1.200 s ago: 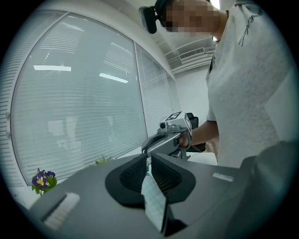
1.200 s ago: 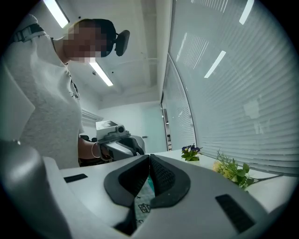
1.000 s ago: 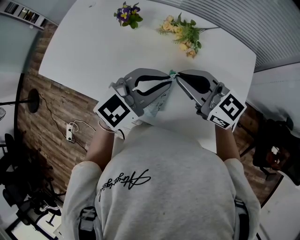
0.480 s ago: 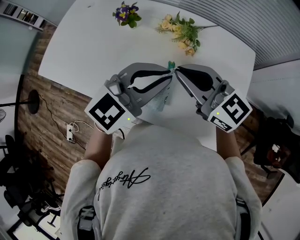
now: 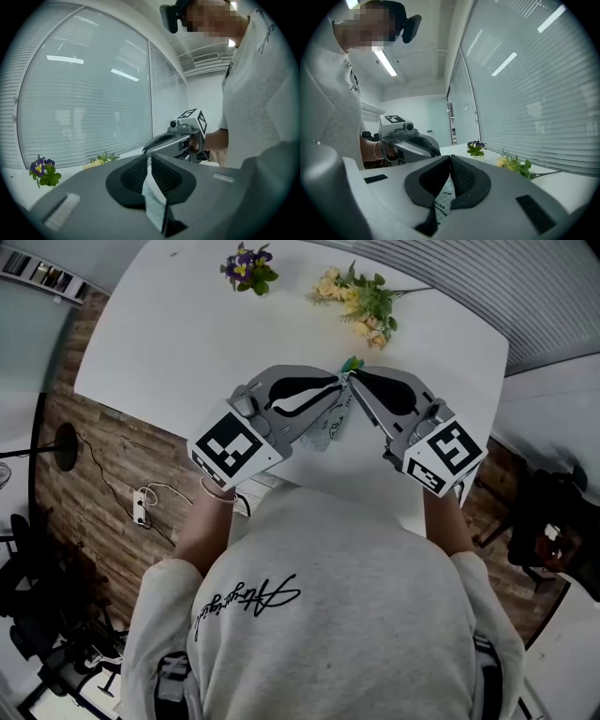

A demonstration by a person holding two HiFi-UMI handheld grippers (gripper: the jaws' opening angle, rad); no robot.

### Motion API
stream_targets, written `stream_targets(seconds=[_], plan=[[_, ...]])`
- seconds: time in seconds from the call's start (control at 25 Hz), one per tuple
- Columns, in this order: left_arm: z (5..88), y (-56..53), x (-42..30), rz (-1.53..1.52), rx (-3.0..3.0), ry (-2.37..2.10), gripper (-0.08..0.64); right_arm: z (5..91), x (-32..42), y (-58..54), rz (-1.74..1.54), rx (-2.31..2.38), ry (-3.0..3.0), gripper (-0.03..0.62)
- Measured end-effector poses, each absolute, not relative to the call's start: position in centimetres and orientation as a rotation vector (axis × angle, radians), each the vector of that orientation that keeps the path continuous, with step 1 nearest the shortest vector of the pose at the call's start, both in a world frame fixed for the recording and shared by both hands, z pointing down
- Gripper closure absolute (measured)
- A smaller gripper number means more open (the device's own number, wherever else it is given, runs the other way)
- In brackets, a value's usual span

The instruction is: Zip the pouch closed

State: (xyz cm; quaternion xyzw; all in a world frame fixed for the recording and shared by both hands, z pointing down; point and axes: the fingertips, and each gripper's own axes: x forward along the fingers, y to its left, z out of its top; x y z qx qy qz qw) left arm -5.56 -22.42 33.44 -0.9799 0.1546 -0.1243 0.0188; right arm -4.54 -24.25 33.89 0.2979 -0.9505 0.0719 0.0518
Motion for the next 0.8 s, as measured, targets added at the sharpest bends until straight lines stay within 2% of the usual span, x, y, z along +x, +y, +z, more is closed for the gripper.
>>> stream_targets(seconds=[0.8], plan=[[34.7, -22.3, -5.1, -0.42, -3.071, 0.504, 0.535, 36.5, -2.8, -26.0, 0.425, 1.09, -2.841, 0.586]])
